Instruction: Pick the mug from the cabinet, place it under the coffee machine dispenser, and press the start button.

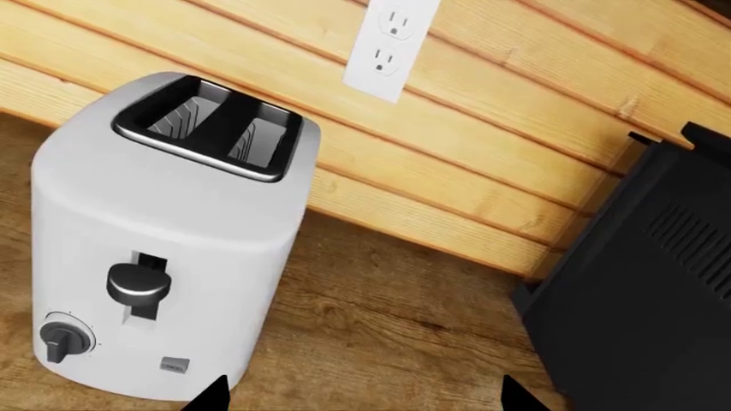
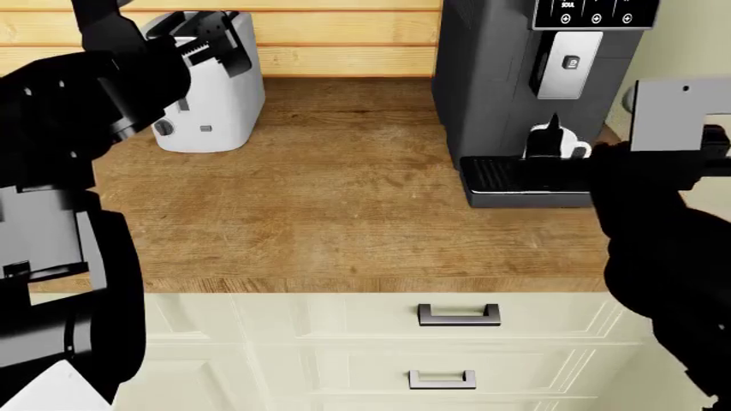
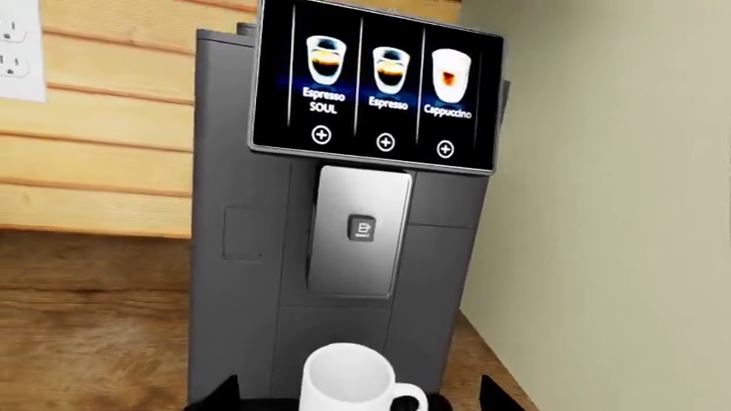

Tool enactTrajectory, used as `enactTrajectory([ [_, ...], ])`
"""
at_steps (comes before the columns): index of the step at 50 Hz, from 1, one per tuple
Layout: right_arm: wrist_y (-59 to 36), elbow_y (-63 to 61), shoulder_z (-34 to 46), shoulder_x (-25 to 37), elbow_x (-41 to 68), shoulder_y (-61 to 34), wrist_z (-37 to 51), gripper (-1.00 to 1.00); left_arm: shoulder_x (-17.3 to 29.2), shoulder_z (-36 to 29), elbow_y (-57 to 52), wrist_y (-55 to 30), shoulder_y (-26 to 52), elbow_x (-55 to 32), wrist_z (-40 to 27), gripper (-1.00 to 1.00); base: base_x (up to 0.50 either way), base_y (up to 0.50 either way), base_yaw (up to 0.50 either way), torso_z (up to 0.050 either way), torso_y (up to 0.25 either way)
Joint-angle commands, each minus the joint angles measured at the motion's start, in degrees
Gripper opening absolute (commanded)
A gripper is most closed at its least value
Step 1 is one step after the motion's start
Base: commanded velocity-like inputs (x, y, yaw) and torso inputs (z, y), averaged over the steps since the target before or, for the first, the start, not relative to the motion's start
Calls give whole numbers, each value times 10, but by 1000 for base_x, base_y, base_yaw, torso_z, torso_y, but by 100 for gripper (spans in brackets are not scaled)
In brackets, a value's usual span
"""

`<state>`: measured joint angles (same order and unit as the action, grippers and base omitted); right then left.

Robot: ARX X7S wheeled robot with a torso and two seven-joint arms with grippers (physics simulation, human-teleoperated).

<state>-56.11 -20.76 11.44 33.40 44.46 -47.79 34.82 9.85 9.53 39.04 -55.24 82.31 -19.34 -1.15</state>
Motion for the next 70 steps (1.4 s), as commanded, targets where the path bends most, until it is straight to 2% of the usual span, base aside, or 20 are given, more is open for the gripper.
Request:
enactTrajectory([
  [1,5,14,9,0,-7,-37,-15,100,0,-2,-1,0,-3,-2,-2,100,0,0,0,0,0],
  [2,10,22,11,-1,-12,-43,-18,100,0,-2,-3,0,-3,-3,-2,100,0,0,0,0,0],
  [3,14,29,12,-2,-15,-48,-21,-100,0,-2,-4,-1,-3,-3,-2,100,0,0,0,0,0],
  [25,111,155,46,-27,-63,-85,-103,-100,0,-6,-6,0,-5,-8,-6,100,0,0,0,0,0],
  [42,189,286,75,-56,-124,-118,-132,-100,2,-9,9,12,-5,-9,-5,100,0,0,0,0,0],
  [70,251,402,85,-89,-148,-167,-166,-100,2,-16,18,19,-3,-12,-7,100,0,0,0,0,0],
])
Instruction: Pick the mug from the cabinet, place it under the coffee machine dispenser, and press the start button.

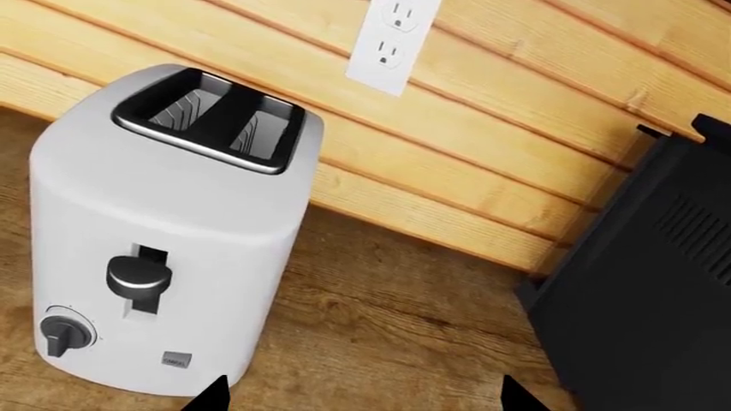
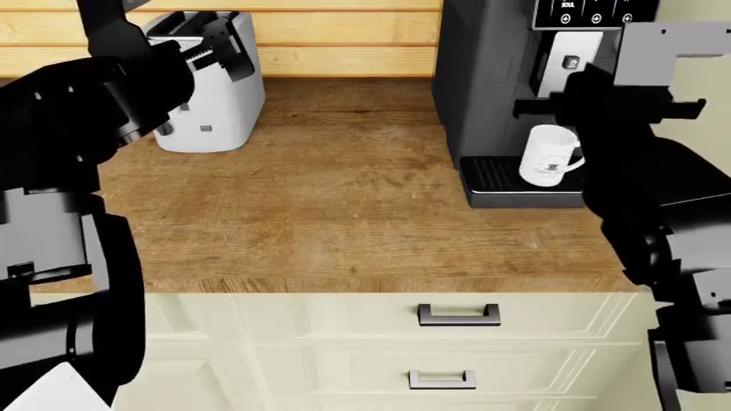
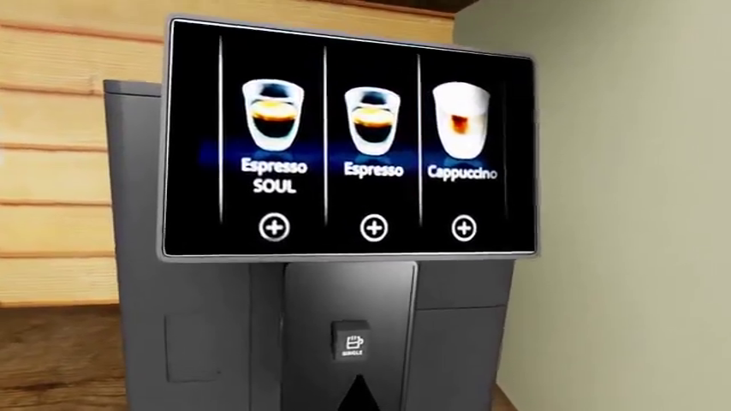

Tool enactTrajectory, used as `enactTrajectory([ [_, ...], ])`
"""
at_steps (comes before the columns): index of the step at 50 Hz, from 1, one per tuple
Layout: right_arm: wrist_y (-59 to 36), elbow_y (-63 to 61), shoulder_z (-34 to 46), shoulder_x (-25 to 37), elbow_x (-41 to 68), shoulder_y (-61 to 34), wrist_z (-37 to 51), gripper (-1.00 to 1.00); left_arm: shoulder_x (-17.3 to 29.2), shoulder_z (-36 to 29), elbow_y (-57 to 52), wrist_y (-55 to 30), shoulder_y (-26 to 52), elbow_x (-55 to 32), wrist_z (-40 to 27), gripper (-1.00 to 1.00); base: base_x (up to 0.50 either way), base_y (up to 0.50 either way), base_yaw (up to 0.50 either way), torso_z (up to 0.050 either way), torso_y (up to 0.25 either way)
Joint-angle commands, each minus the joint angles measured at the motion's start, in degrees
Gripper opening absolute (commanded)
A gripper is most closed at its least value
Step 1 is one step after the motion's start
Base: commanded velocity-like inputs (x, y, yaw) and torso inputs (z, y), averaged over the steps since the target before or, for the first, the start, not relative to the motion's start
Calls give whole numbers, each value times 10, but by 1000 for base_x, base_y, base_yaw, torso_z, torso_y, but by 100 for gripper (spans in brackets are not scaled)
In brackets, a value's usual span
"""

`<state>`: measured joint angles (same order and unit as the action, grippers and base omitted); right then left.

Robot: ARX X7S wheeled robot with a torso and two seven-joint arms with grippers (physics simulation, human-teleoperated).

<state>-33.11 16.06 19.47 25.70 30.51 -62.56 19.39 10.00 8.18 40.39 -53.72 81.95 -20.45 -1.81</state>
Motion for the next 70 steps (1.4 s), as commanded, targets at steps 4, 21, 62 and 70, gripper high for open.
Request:
enactTrajectory([
  [4,26,37,6,-14,-12,-23,-13,-100,1,-3,6,4,0,-2,0,100,0,0,0,0,0],
  [21,44,78,6,-22,-17,-32,-19,-100,3,-7,19,14,3,-3,2,100,0,0,0,0,0],
  [62,111,233,18,-60,-46,-83,-43,-100,5,-15,43,32,6,-6,3,100,0,0,0,0,0],
  [70,117,245,19,-64,-48,-90,-46,-100,7,-15,45,33,8,-8,3,100,0,0,0,0,0],
])
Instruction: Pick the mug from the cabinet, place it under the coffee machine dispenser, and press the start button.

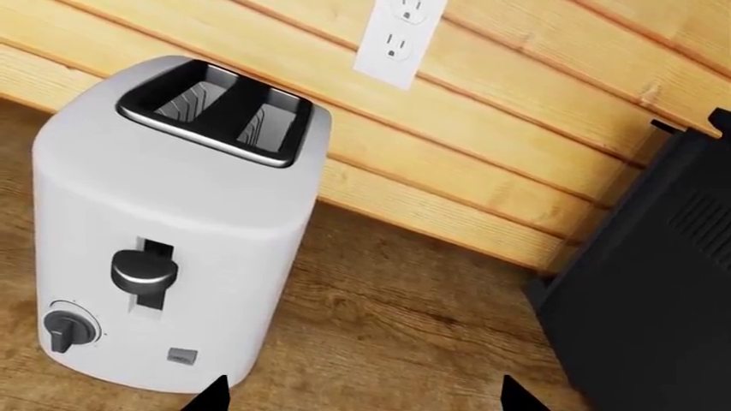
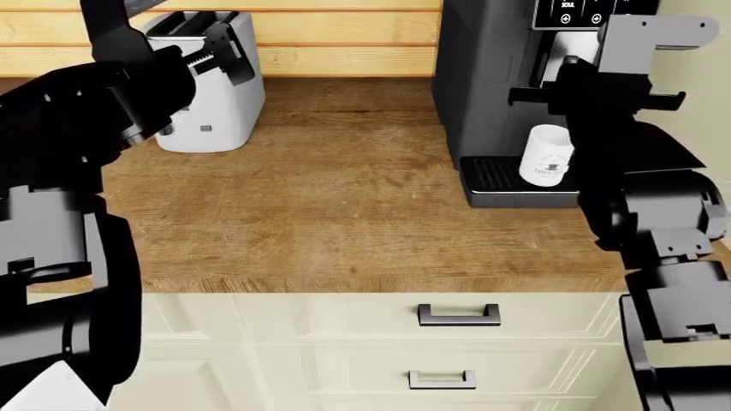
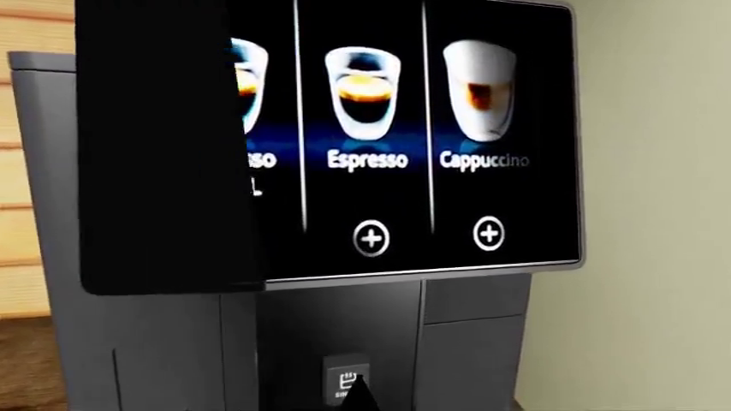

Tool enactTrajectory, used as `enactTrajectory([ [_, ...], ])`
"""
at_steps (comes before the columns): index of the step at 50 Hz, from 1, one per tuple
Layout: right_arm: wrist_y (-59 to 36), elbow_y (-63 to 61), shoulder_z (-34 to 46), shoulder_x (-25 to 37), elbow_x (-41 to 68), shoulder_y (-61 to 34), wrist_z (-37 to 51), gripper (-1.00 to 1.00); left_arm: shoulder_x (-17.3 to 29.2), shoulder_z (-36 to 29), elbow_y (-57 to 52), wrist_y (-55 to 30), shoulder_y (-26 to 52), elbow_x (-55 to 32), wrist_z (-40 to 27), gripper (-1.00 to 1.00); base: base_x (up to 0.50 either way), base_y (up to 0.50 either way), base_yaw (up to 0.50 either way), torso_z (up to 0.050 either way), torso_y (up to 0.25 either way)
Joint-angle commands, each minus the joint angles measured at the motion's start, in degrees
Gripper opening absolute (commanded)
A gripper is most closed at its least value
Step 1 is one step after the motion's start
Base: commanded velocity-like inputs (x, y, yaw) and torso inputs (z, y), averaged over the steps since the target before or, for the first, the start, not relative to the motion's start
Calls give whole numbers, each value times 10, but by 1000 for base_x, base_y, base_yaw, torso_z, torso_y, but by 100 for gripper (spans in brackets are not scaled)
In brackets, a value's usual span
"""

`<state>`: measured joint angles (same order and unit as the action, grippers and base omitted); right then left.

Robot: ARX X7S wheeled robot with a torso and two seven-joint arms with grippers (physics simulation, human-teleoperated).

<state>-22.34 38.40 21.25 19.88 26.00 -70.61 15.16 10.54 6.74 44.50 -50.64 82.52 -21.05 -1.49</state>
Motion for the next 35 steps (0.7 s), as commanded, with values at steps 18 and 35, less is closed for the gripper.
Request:
enactTrajectory([
  [18,33,63,4,-16,-9,-22,-13,-100,2,-4,16,11,4,-3,1,100,0,0,0,0,0],
  [35,84,164,6,-40,-22,-53,-28,-100,2,-6,21,17,5,-5,1,100,0,0,0,0,0],
])
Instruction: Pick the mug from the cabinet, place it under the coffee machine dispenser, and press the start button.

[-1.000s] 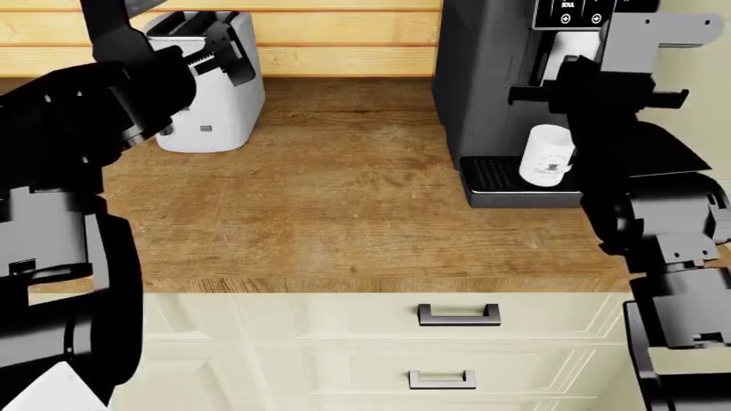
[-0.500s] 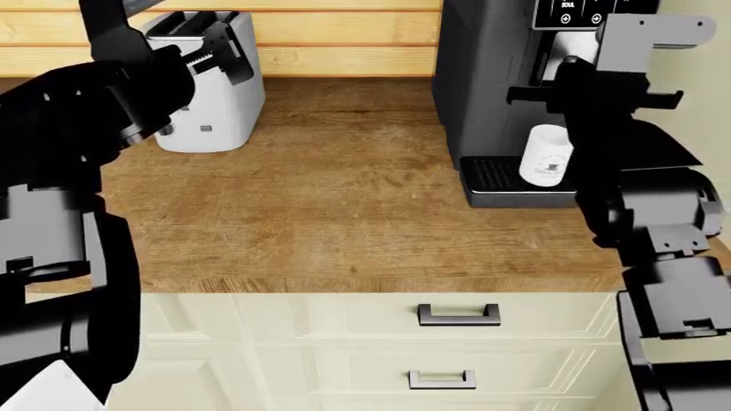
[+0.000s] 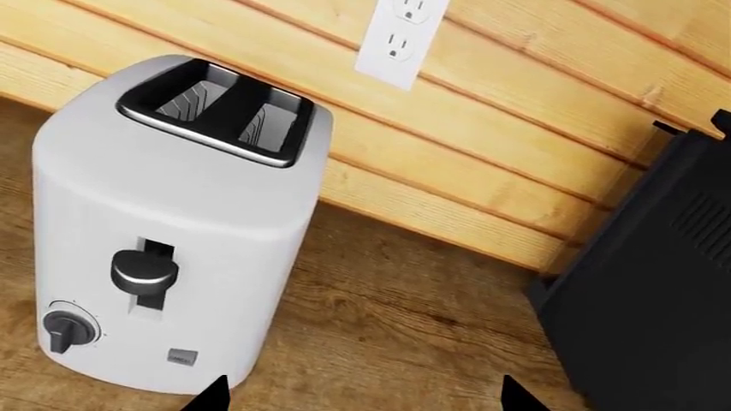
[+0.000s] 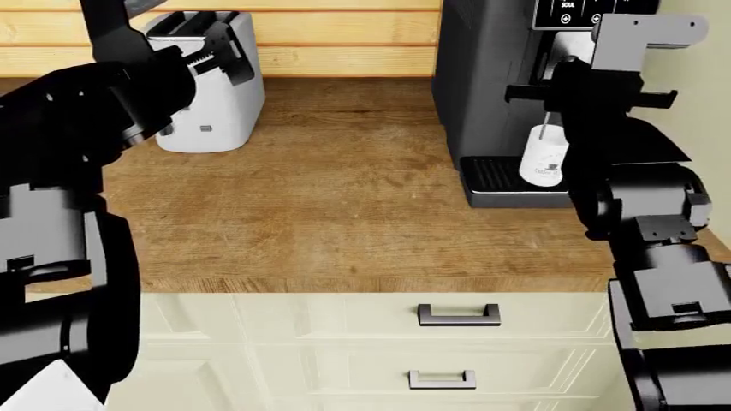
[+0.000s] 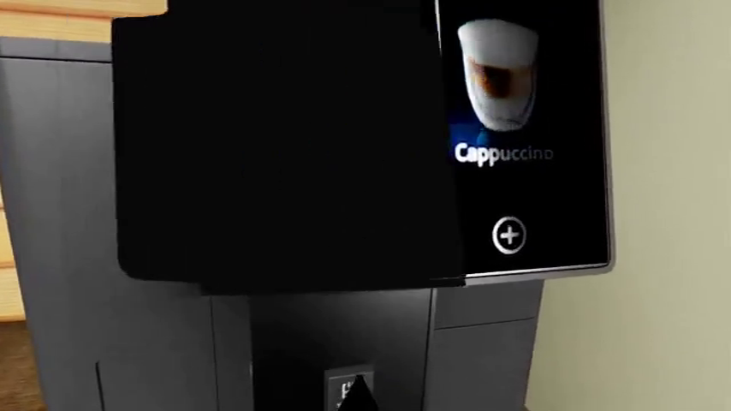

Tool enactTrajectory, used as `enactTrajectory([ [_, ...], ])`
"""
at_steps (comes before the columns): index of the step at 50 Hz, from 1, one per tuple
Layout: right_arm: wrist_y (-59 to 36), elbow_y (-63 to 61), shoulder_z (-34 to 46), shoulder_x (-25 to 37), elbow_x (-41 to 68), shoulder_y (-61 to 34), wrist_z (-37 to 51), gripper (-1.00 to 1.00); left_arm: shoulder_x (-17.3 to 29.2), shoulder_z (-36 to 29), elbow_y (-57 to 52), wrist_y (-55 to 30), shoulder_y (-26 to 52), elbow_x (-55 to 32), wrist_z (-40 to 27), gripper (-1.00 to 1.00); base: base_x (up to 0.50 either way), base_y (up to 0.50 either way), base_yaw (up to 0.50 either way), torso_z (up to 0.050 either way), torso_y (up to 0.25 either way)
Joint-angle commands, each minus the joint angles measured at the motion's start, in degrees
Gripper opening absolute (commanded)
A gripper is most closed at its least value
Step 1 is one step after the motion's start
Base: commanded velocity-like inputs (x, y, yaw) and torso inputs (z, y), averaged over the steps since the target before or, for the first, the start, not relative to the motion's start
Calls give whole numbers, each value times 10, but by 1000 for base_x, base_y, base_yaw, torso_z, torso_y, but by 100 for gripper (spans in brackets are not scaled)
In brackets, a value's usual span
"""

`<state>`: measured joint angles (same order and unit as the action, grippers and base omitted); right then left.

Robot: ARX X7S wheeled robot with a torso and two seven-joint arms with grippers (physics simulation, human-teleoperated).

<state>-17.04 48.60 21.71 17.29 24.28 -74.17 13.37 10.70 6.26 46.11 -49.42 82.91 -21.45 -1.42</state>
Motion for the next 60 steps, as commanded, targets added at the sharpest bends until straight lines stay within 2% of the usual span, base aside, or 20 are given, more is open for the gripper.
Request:
enactTrajectory([
  [1,34,69,1,-16,-6,-20,-12,-100,0,-2,5,5,1,-1,0,100,0,0,0,0,0],
  [23,123,259,-4,-54,-19,-79,-44,-100,2,-4,15,12,3,-3,0,100,0,0,0,0,0],
  [34,126,253,-26,-54,-36,-74,-38,-100,3,-5,19,15,5,-4,-1,100,8,-1,0,1,0],
  [43,32,67,-31,-21,-17,-8,3,-100,4,-5,12,11,4,-7,-3,100,10,-2,0,0,0],
  [52,-141,-293,-40,46,27,110,100,-100,4,-6,18,16,5,-8,-2,100,0,0,0,0,0],
  [53,-157,-324,-43,53,33,119,109,100,4,-6,17,15,5,-8,-2,100,0,0,0,0,0],
  [60,-250,-523,-73,96,89,181,161,100,4,-7,14,14,3,-10,-4,100,0,0,0,0,0],
])
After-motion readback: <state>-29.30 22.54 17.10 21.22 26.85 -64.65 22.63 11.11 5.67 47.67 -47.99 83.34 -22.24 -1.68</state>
